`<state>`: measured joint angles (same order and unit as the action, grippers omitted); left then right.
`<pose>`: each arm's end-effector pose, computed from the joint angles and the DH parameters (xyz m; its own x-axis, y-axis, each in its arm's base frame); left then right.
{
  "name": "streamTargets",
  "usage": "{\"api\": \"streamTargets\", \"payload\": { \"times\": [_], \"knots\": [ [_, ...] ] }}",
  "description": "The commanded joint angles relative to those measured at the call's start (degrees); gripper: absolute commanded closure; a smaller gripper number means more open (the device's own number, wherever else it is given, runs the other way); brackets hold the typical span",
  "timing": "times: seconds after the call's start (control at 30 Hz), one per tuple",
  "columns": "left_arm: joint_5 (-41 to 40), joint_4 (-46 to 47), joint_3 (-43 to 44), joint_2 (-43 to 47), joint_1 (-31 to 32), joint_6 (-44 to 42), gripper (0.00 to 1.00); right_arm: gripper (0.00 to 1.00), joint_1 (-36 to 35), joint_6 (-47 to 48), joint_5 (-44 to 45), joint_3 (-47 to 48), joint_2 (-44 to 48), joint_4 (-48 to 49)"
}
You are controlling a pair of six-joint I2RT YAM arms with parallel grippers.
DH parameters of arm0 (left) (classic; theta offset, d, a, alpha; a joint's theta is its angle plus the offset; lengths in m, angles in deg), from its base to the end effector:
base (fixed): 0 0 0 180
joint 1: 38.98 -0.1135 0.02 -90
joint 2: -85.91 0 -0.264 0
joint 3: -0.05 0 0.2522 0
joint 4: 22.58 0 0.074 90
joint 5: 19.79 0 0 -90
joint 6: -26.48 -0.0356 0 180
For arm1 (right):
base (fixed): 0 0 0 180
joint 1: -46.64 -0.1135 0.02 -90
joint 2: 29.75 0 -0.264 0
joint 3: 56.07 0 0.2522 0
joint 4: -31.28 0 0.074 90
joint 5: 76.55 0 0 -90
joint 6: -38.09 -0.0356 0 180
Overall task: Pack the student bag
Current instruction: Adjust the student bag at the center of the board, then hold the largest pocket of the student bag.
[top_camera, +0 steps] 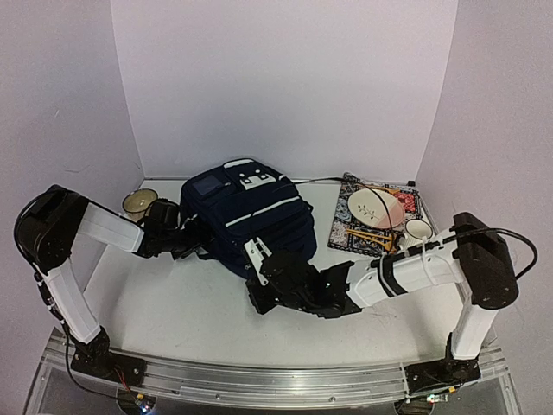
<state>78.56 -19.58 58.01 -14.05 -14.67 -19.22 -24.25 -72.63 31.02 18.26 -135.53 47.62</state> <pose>0.3059 -0.1438 0.1360 -0.7668 -0.4119 -0.4924 -0.0354 0.7930 -0.6082 0.1448 0.3850 0.2078 -0.3648 -0.0225 -0.9308 -0.7231 0.6366 0.2680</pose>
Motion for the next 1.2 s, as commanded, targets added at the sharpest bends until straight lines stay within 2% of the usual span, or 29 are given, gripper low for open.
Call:
{"api": "streamTargets", "payload": {
  "times": [0.0,0.07,0.3,0.67,0.83,1.0,1.17],
  "knots": [
    [4.2,-2.1,-3.1,7.3,1.2,0.0,0.53,0.88,0.1,-6.1,4.1,3.1,-2.2,0.3],
    [4.7,-2.2,-4.9,10.3,2.4,1.3,0.52,0.79,0.1,-9.1,5.2,4.4,-3.9,-0.7],
    [2.7,-2.1,-10.2,18.4,5.9,4.9,0.5,0.65,0.1,-16.5,12.0,10.6,-9.9,-5.7],
    [0.1,-0.9,-11.7,19.9,10.3,7.7,0.49,0.52,0.0,-21.0,21.5,19.7,-17.6,-12.9],
    [-0.9,0.0,-12.3,19.8,11.4,9.0,0.49,0.5,0.1,-21.4,23.8,21.9,-19.9,-12.9],
    [-1.5,1.2,-13.2,19.5,12.6,10.3,0.49,0.6,0.1,-22.3,27.3,23.4,-21.4,-13.1],
    [-2.2,3.2,-14.0,19.3,13.8,12.4,0.49,0.92,0.6,-20.8,23.9,22.3,-20.9,-11.3]
  ]
}}
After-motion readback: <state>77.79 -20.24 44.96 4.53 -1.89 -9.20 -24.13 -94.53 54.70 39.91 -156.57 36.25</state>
